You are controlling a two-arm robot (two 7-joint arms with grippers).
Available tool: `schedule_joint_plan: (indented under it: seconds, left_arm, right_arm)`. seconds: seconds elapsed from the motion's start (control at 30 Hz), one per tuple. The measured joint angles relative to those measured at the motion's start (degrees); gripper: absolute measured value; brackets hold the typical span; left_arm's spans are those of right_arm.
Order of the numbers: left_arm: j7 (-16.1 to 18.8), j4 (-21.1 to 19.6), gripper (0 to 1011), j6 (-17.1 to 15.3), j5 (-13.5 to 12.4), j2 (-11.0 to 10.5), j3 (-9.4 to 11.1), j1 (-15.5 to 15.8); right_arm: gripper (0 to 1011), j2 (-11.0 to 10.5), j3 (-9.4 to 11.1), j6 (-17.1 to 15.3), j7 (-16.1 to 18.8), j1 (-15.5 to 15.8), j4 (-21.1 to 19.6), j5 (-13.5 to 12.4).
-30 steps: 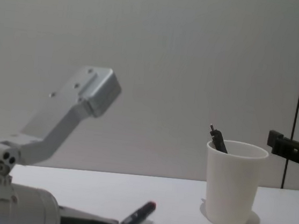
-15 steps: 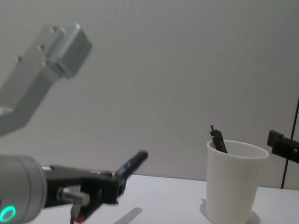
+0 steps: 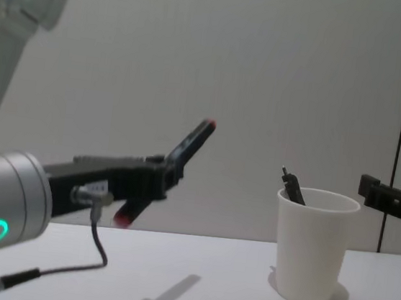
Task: Place the pen into the pen holder.
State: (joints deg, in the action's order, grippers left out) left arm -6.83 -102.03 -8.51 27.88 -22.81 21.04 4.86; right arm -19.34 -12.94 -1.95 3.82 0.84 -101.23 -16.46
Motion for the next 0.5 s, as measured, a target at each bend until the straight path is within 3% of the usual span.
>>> schedule_joint_plan:
  seconds: [0.27,0.5]
  left_arm:
    - [-7.5,1.7,182,5.2,2.3,0.0,-0.7,1.4]
    - [-14.2,3.5,182,7.6,3.9,0.5,-0.9,2.9]
  right_arm:
    - [1001,0.0,0.0,0.0,0.0,0.0,0.0,0.0]
    - [1002,0.0,0.0,0.0,0.0,0.0,0.0,0.0]
